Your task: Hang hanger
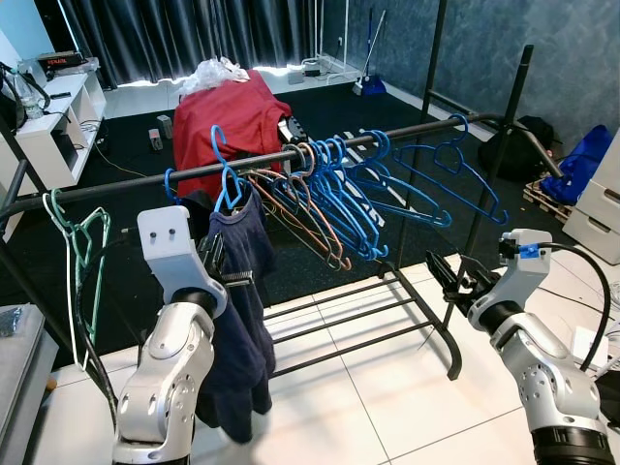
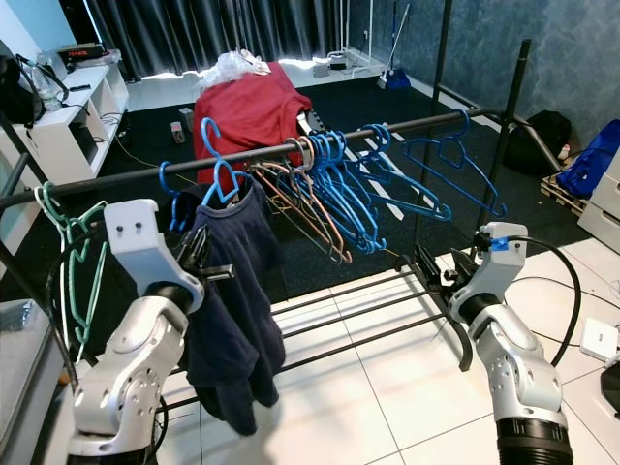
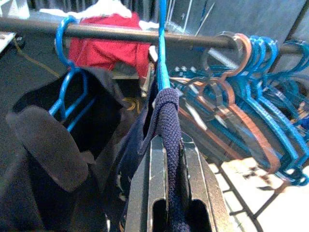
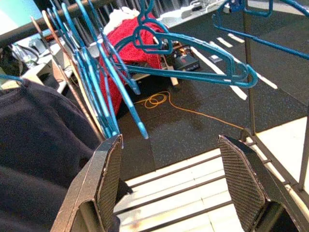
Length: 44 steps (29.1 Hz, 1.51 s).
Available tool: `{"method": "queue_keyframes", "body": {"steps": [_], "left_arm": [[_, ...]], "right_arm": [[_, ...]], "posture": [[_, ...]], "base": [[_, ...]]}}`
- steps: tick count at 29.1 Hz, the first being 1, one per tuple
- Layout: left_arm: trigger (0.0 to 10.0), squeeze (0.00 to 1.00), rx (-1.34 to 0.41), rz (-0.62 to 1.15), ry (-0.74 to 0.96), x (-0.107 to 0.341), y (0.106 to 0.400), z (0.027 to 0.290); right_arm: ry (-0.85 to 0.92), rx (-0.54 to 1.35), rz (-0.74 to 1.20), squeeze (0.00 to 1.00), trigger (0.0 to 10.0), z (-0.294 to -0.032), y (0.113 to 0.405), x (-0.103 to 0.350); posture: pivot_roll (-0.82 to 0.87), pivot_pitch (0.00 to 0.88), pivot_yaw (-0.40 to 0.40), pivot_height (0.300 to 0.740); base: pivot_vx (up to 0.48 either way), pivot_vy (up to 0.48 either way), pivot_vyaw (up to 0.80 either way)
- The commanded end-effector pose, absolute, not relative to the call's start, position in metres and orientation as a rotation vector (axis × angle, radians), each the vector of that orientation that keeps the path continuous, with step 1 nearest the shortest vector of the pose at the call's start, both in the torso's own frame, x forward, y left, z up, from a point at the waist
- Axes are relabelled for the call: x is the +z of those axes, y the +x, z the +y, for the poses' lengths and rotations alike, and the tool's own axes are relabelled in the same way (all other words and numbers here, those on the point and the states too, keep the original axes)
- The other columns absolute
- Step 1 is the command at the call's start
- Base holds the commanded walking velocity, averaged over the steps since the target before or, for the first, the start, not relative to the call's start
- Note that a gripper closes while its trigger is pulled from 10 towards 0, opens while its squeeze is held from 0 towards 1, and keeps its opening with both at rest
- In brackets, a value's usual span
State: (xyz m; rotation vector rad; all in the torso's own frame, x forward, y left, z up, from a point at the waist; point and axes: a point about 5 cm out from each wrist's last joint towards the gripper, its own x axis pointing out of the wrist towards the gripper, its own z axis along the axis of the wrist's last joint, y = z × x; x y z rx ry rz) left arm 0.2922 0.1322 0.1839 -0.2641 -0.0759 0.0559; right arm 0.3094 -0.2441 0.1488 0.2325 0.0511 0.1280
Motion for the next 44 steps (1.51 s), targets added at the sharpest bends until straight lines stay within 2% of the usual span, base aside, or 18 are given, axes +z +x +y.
{"method": "queue_keyframes", "body": {"steps": [1, 6, 10, 17, 22, 28, 32, 33, 34, 39, 41, 42, 44], "left_arm": [[10.0, 0.00, 0.067, -0.061, -0.258, 0.179, 0.297, 0.127], [10.0, 0.00, 0.091, 0.010, -0.273, 0.160, 0.314, 0.109], [10.0, 0.00, 0.098, 0.004, -0.284, 0.160, 0.316, 0.106], [10.0, 0.00, 0.092, -0.083, -0.359, 0.176, 0.325, 0.100], [10.0, 0.00, 0.006, -0.170, -0.415, 0.192, 0.324, 0.093], [10.0, 0.00, -0.132, -0.235, -0.292, 0.191, 0.311, 0.090], [10.0, 0.00, -0.377, -0.296, -0.097, 0.187, 0.294, 0.082], [10.0, 0.00, -0.377, -0.296, -0.097, 0.187, 0.294, 0.082], [10.0, 0.00, -0.439, -0.312, -0.007, 0.185, 0.289, 0.081], [10.0, 0.00, -0.442, -0.319, 0.053, 0.182, 0.289, 0.086], [10.0, 0.00, -0.414, -0.319, 0.086, 0.181, 0.291, 0.094], [10.0, 0.00, -0.338, -0.310, 0.068, 0.182, 0.297, 0.103], [10.0, 0.00, -0.338, -0.310, 0.068, 0.182, 0.297, 0.103]], "right_arm": [[0.240, 0.126, 0.060, 0.00, 10.0, -0.242, 0.310, 0.146], [0.238, 0.119, 0.062, 0.00, 10.0, -0.242, 0.309, 0.146], [0.237, 0.119, 0.063, 0.00, 10.0, -0.242, 0.309, 0.146], [0.237, 0.117, 0.063, 0.00, 10.0, -0.242, 0.309, 0.146], [0.239, 0.114, 0.063, 0.00, 10.0, -0.241, 0.309, 0.146], [0.242, 0.116, 0.063, 0.00, 10.0, -0.240, 0.309, 0.146], [0.246, 0.119, 0.065, 0.00, 10.0, -0.240, 0.309, 0.145], [0.246, 0.119, 0.065, 0.00, 10.0, -0.240, 0.309, 0.145], [0.247, 0.119, 0.065, 0.00, 10.0, -0.240, 0.309, 0.145], [0.248, 0.120, 0.065, 0.00, 10.0, -0.239, 0.309, 0.145], [0.248, 0.120, 0.066, 0.00, 10.0, -0.239, 0.309, 0.145], [0.248, 0.120, 0.066, 0.00, 10.0, -0.239, 0.310, 0.145], [0.248, 0.120, 0.066, 0.00, 10.0, -0.239, 0.310, 0.145]], "posture": [[-0.11, 0.000, 0.049, 0.735], [-0.12, 0.000, 0.050, 0.735], [-0.12, 0.000, 0.050, 0.735], [-0.13, 0.000, 0.055, 0.735], [-0.13, 0.000, 0.058, 0.735], [-0.13, 0.000, 0.056, 0.735], [-0.12, 0.000, 0.057, 0.735], [-0.12, 0.000, 0.057, 0.735], [-0.12, 0.000, 0.057, 0.735], [-0.12, 0.000, 0.057, 0.735], [-0.12, 0.000, 0.057, 0.735], [-0.12, 0.000, 0.058, 0.735], [-0.12, 0.000, 0.058, 0.735]], "base": [[0.000, 0.000, 0.00], [0.000, 0.000, 0.00], [0.000, 0.000, 0.00], [0.000, 0.000, 0.00], [0.000, 0.000, 0.00], [0.000, 0.000, 0.00], [0.000, 0.000, 0.00], [0.000, 0.000, 0.00], [0.000, 0.000, 0.00], [0.000, 0.000, 0.00], [0.000, 0.000, 0.00], [0.000, 0.000, 0.00], [0.000, 0.000, 0.00]]}}
